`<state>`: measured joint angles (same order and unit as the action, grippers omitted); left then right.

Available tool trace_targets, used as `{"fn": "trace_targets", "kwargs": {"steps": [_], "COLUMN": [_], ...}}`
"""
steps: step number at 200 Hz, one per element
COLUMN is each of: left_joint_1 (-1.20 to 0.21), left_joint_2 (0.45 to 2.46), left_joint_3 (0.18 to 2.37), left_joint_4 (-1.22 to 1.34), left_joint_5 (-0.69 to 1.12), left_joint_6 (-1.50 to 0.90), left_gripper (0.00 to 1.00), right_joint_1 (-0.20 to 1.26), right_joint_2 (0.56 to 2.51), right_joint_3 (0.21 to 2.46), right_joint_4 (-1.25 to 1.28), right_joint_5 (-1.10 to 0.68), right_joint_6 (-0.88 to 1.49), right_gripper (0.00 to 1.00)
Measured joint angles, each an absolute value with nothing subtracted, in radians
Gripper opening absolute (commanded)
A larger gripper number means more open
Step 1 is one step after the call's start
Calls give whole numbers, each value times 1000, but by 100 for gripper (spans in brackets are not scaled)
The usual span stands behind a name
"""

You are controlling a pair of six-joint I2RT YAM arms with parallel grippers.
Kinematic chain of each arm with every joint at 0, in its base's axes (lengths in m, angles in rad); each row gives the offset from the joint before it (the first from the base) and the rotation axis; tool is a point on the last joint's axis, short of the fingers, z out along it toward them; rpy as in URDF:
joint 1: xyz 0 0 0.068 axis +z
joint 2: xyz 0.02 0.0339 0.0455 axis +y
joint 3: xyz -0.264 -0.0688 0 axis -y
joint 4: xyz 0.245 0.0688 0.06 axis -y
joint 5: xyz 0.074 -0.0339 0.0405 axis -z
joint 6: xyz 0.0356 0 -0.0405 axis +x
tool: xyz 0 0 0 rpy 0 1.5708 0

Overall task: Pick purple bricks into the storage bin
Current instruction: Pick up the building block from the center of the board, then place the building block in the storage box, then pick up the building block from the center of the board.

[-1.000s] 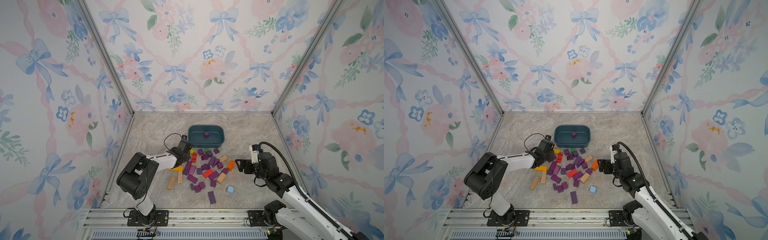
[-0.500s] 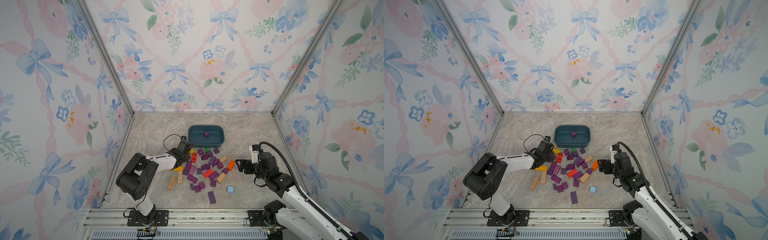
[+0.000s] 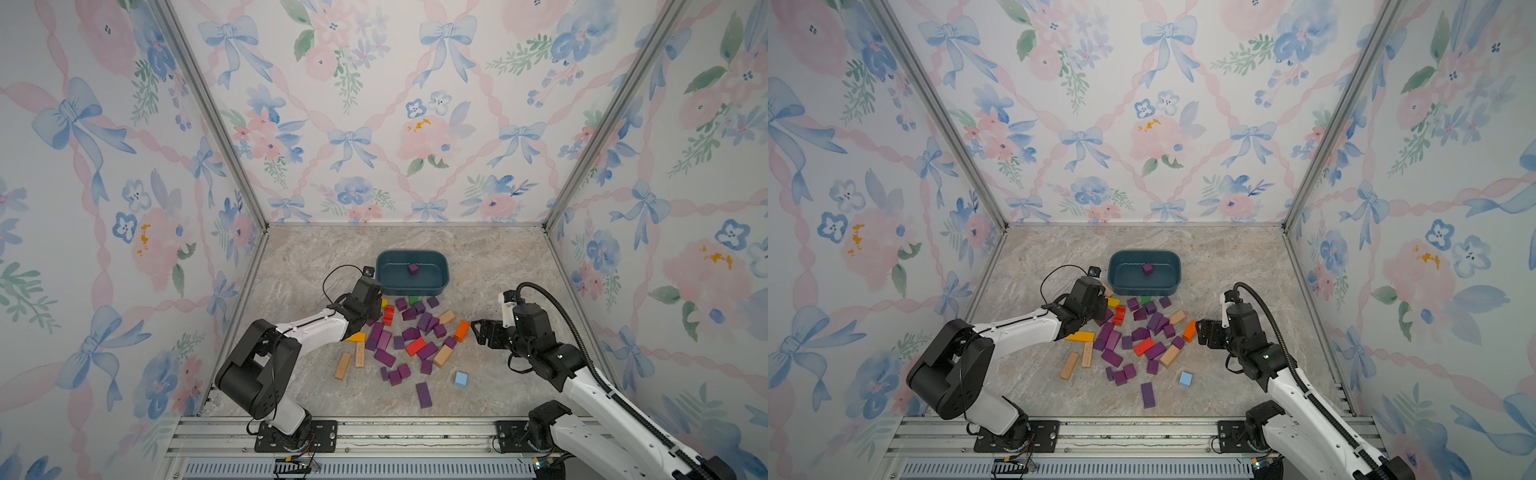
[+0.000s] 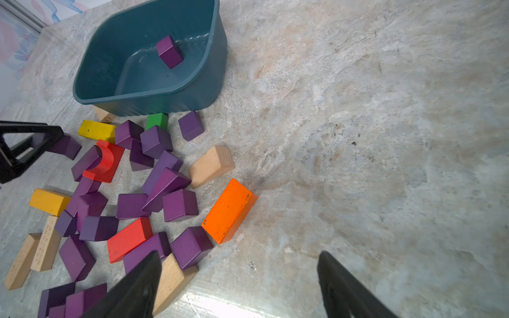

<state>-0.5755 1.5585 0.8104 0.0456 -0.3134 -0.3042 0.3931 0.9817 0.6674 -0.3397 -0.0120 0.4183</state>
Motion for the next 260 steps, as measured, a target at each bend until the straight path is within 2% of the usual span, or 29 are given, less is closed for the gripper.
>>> {"fn": "trace_targets", "kwargs": {"steps": [42,98,110,133,165,177,211,260], "left_joint_1": [-613,-616,-616,-616,-623,-628,-639,-720], "left_joint_2": [1607,1846,1894,1964,1983,1982,1953,1776], "left_joint_3": [986,1251,1295,1363,1400,1403,1369,1196], "left_joint_4": [44,53,49,41,29,30,27,28], "left_joint_5": [-314,-317,-317,-325,-371,-390,-426,-480], "left_joint_6": [-297,-270,-266,-256,-253,-245,-236,-179], "left_gripper": [21,24,32,64,88,90,92,98], "right_joint_1": [393,392,392,392,392,392,392,408], "right_joint_2": [986,998,999,999,982,970,952,953], "right_joint_3": [667,667,667,667,667,667,667,684], "right_joint_4": [-339,-339,-340,-347,-382,-399,-454,-523], "right_joint_5": [-16,-29,-31,-31,-30,-30,-34,-44], "right_joint_6": [435,454,453,452,444,436,406,367], "right_gripper": [87,87,87,87,88,91,92,92]}}
